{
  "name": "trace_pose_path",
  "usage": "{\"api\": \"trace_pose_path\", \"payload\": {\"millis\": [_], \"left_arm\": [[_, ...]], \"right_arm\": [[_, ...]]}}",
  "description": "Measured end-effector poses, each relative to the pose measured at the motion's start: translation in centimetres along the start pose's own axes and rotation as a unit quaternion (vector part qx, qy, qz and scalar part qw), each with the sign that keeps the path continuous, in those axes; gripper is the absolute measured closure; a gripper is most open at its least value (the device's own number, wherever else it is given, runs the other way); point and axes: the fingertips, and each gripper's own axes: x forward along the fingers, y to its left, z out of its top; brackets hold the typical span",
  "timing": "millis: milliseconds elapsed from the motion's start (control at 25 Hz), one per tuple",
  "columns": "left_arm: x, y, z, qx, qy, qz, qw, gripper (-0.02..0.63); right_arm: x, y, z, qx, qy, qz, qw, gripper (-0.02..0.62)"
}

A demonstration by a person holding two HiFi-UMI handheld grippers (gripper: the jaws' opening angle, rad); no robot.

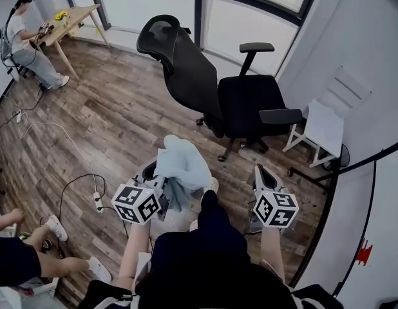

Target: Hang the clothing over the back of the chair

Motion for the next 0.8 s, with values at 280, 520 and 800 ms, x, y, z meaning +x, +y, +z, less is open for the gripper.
{"api": "trace_pose_path", "payload": {"millis": [280,520,800], "left_arm": [[6.9,0.6,2.6,0.001,-0.001,-0.02,0.9998,0.588],[13.1,0.4,4.6,0.005,0.0,-0.037,0.9993,0.588],[18.5,0.8,6.8,0.007,-0.003,-0.045,0.9989,0.588]], "right_arm": [[5.5,-2.6,3.3,0.008,0.004,0.01,1.0,0.565],[10.1,-5.0,7.4,0.005,-0.005,0.016,1.0,0.565],[14.1,-6.9,10.6,-0.003,-0.006,0.025,1.0,0.565]]}}
